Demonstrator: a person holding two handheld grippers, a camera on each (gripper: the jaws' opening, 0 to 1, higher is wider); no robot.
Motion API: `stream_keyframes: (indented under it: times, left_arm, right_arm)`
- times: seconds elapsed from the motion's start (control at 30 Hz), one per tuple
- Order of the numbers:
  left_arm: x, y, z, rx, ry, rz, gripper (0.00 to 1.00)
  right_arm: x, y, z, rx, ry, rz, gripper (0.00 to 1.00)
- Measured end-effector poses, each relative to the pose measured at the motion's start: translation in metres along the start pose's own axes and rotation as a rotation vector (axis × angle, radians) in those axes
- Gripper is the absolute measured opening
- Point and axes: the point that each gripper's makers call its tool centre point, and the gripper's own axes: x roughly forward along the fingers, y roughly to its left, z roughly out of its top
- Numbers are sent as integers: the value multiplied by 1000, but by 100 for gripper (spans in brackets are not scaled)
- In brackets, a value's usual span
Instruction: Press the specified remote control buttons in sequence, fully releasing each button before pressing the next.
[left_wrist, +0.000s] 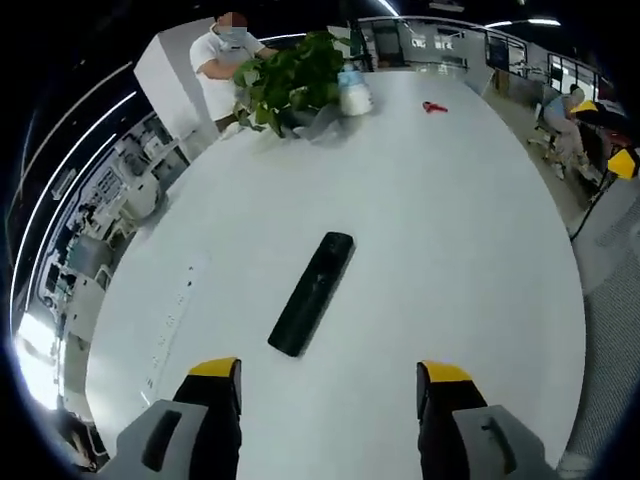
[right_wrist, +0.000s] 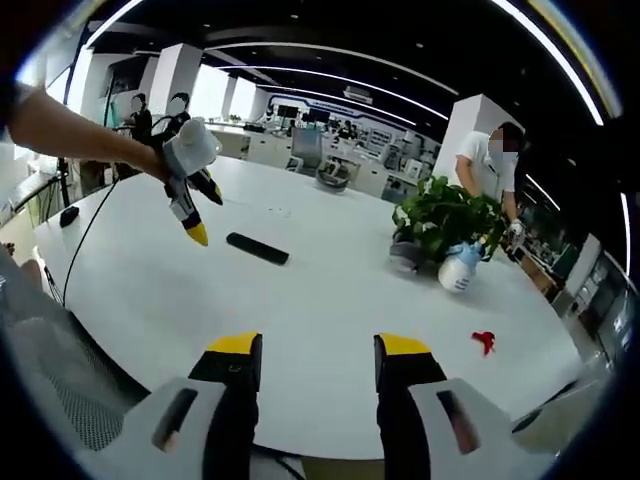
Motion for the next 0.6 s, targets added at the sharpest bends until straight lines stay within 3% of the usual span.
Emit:
stream_keyframes:
  times: [0.37,0.6]
  left_arm:
    - [26,19,13,22,11,-54,66]
    - [45,24,14,-72,27,-161,53]
  right_arm:
    - [2,3,-5,-12,27,6,45]
    - [3,-2,-8,0,44,-12,44]
